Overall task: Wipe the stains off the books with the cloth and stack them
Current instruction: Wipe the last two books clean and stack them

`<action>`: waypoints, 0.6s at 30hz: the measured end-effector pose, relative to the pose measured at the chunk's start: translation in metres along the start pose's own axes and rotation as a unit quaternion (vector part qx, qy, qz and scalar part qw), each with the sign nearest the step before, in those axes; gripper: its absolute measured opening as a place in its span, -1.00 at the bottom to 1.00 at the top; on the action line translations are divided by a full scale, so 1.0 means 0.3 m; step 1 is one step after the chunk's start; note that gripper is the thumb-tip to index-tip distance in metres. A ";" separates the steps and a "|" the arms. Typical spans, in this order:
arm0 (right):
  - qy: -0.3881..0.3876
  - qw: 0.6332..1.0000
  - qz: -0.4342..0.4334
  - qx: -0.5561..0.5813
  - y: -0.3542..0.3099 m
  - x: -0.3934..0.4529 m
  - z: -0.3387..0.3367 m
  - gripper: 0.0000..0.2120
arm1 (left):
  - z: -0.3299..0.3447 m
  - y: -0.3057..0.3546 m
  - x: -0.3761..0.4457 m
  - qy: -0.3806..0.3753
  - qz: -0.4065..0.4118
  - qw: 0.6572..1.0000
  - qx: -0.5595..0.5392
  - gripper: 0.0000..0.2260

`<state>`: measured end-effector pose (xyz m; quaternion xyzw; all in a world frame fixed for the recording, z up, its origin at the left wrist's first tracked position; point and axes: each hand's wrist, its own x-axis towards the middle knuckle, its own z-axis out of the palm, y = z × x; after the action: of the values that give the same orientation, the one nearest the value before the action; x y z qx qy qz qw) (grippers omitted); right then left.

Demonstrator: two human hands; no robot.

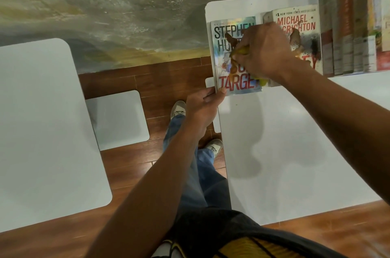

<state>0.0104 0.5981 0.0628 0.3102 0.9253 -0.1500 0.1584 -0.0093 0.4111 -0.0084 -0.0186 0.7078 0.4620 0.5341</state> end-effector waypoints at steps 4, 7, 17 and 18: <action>-0.018 1.000 -0.016 -0.007 0.002 -0.001 -0.010 -0.70 | -0.002 -0.007 0.004 -0.004 0.009 1.000 -0.004 -0.68; -0.008 1.000 -0.016 -0.008 -0.004 -0.006 0.002 -0.69 | -0.003 -0.011 0.003 -0.006 0.009 1.000 -0.010 -0.68; -0.071 0.996 -0.051 -0.030 -0.013 0.014 -0.004 -0.70 | 0.000 -0.010 0.004 -0.007 0.020 1.000 0.003 -0.69; -0.061 0.997 -0.039 -0.022 -0.009 0.020 -0.010 -0.71 | 0.000 -0.008 0.005 -0.006 0.021 1.000 0.005 -0.68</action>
<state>0.0035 0.6003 0.0637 0.2605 0.9285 -0.1541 0.2152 -0.0087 0.4103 -0.0110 0.0018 0.7070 0.4701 0.5284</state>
